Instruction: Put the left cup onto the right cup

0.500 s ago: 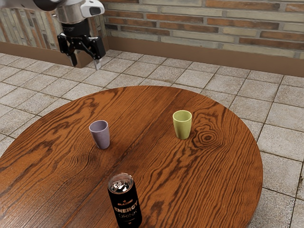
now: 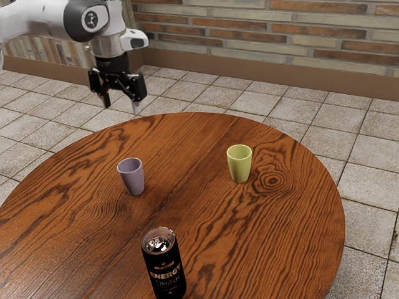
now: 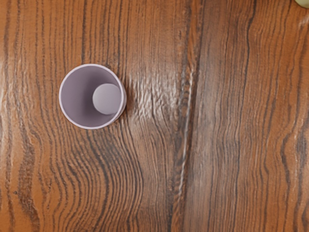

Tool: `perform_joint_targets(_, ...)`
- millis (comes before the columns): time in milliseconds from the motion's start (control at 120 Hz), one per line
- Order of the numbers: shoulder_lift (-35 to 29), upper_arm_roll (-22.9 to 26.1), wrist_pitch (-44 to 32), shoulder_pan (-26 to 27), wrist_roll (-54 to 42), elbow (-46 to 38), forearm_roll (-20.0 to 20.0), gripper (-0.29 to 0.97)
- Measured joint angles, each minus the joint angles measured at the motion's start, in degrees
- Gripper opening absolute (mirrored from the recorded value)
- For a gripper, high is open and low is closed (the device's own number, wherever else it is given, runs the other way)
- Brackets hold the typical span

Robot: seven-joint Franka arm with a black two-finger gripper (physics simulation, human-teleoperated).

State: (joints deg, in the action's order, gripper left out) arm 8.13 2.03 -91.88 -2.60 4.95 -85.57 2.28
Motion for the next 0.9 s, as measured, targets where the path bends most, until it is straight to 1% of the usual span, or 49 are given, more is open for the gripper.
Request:
perform_joint_targets(192, 1.52, -0.01, -5.55, -0.12, -0.17, -5.35, 0.05, 0.66)
perform_joint_targets(408, 4.03, -0.01, -11.29, -0.21, 0.32, -8.73, -0.68, 0.66)
perform_joint_targets(575, 6.27, 0.00, -14.32, -0.22, 3.83, -9.34, -1.74, 0.66)
perform_joint_targets(725, 7.95, -0.01, -16.50, -1.30, 7.14, -9.37, -3.13, 0.66)
perform_joint_targets(900, 9.84, -0.03, -18.48, -2.72, 9.99, -9.07, -3.62, 0.66)
